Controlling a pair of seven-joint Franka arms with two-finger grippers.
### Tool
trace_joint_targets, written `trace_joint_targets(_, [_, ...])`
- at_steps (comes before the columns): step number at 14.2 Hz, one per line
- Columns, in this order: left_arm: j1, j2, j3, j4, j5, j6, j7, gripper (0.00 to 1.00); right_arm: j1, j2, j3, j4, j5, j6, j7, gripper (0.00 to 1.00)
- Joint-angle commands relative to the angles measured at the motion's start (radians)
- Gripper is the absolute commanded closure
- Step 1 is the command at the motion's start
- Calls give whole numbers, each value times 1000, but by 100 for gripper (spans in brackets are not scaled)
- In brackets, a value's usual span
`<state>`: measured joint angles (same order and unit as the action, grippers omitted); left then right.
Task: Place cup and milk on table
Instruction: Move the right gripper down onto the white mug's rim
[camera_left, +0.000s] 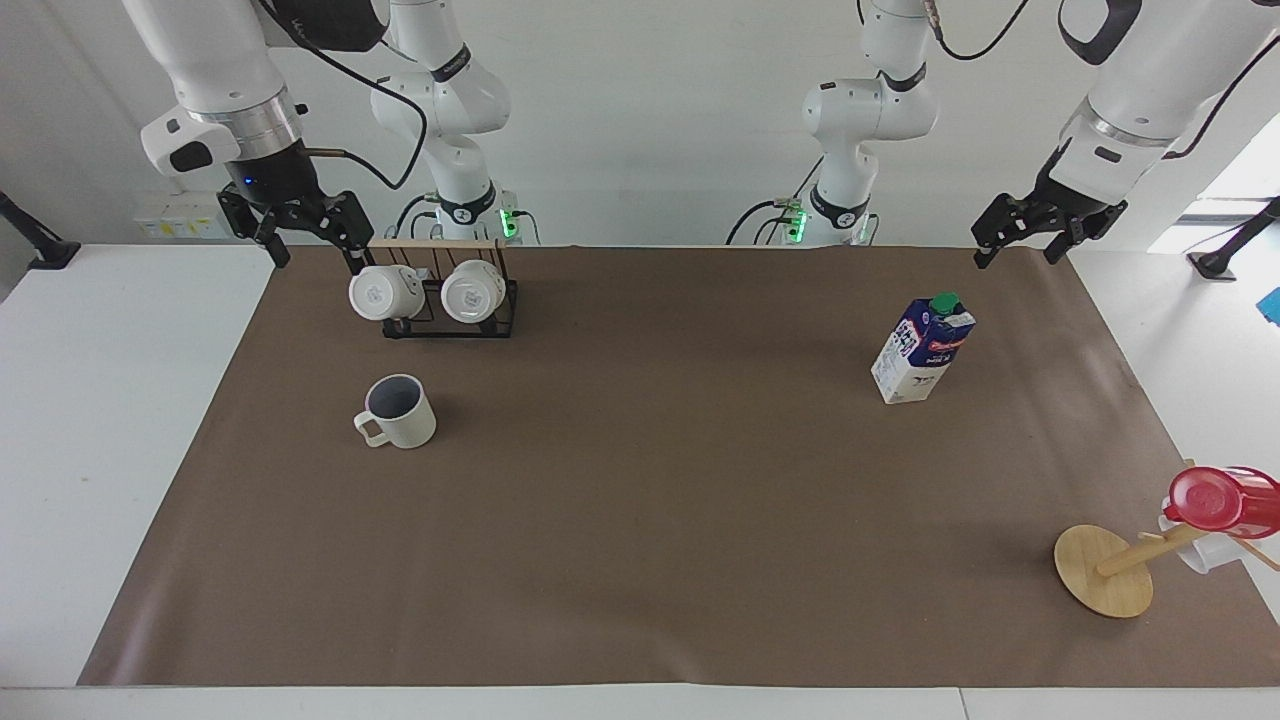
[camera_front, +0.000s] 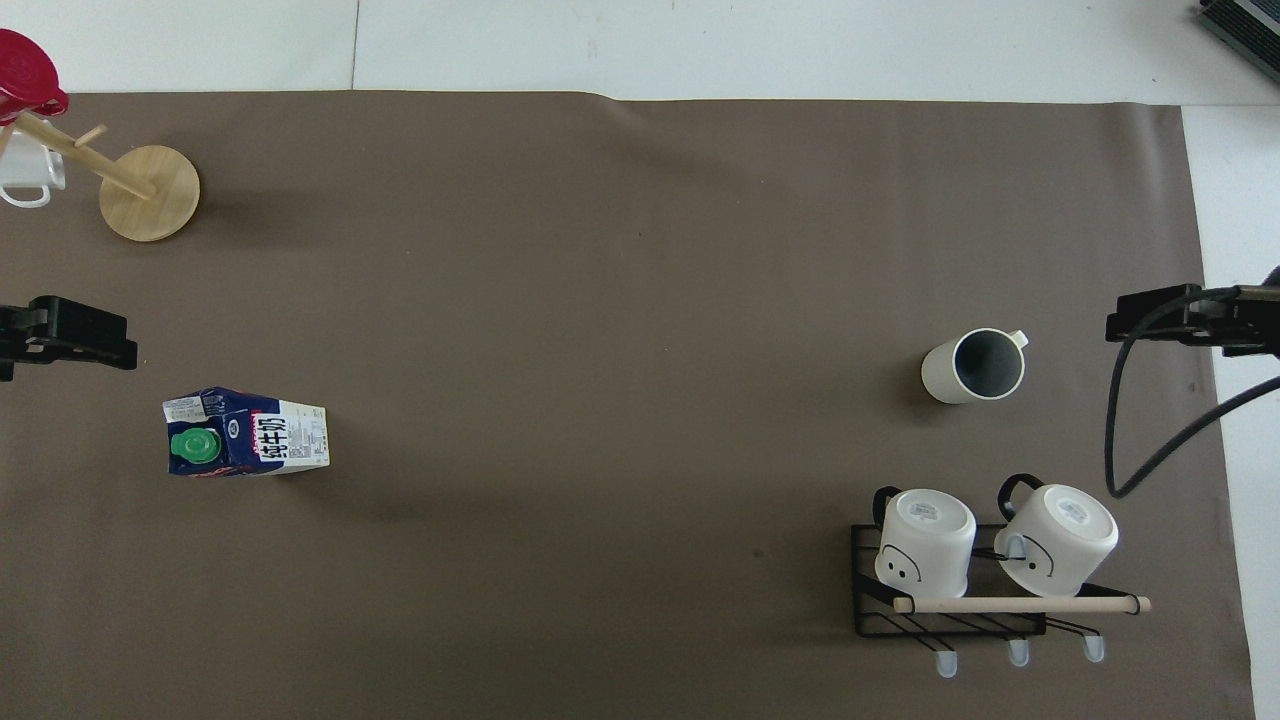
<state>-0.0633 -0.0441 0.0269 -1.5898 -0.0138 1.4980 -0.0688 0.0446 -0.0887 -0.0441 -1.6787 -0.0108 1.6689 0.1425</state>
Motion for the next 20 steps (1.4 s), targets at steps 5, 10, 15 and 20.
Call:
trace_joint_targets(5, [-7, -8, 10, 5, -8, -13, 4, 0, 84, 133, 7, -48, -5, 188, 101, 0])
trace_joint_targets(10, [-7, -8, 10, 5, -2, -12, 14, 0, 78, 161, 7, -297, -8, 458, 117, 0])
trace_joint_targets(15, [-7, -33, 10, -36, -2, 8, 15, 0, 72, 202, 7, -391, -32, 571, 106, 0])
trace_joint_targets(20, [-7, -36, 10, -39, -2, 18, 15, 0, 67, 247, 7, -441, -104, 644, 95, 0])
